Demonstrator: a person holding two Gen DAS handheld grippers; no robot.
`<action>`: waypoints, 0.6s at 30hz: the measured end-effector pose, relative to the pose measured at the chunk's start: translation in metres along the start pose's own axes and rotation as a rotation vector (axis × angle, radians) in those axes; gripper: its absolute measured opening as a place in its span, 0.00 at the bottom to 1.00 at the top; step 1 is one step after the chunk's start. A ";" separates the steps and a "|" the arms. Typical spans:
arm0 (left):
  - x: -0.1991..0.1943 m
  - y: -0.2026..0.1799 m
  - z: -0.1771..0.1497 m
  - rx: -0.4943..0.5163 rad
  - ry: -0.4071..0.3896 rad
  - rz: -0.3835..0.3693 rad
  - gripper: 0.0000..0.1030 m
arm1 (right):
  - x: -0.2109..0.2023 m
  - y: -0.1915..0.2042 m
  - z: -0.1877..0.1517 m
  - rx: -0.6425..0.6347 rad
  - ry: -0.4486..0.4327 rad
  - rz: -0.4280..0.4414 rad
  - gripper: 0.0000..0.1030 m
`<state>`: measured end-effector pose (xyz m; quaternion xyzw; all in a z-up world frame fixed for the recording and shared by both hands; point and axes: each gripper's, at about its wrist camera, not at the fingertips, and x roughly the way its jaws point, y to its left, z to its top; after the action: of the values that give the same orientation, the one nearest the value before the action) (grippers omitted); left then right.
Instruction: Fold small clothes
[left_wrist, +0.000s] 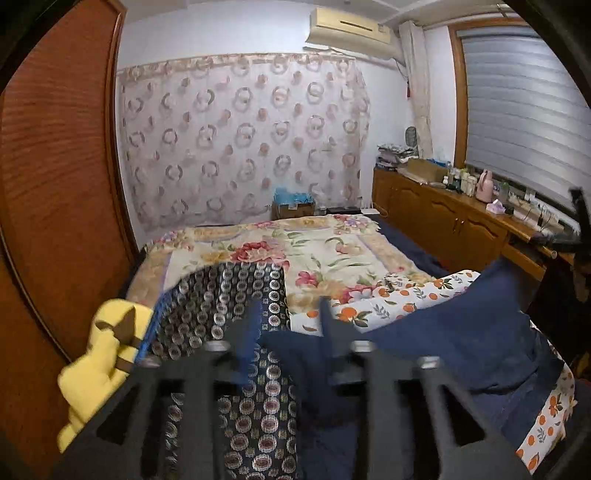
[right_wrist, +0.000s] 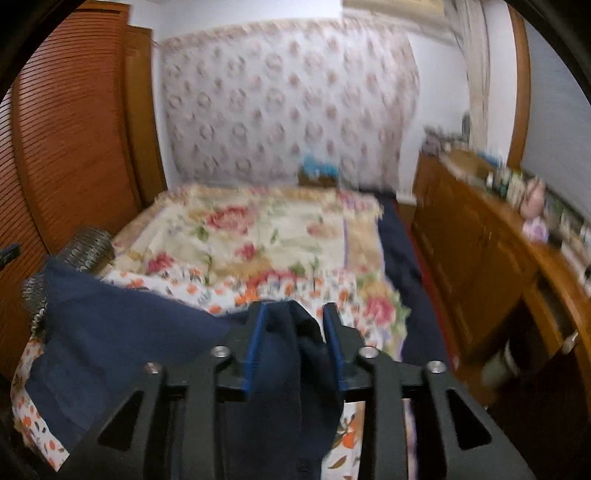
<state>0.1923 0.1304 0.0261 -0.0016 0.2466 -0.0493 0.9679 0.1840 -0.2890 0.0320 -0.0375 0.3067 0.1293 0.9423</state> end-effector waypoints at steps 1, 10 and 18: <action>0.001 0.002 -0.005 -0.013 0.018 -0.021 0.61 | 0.006 0.000 -0.005 0.012 0.011 0.011 0.36; -0.024 -0.014 -0.041 -0.030 0.060 -0.034 0.76 | -0.002 -0.014 -0.022 0.001 0.035 0.054 0.42; -0.035 -0.027 -0.091 -0.022 0.139 -0.048 0.76 | -0.013 -0.046 -0.078 0.012 0.110 0.040 0.42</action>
<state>0.1159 0.1083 -0.0363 -0.0148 0.3136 -0.0696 0.9469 0.1419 -0.3482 -0.0244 -0.0330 0.3596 0.1439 0.9214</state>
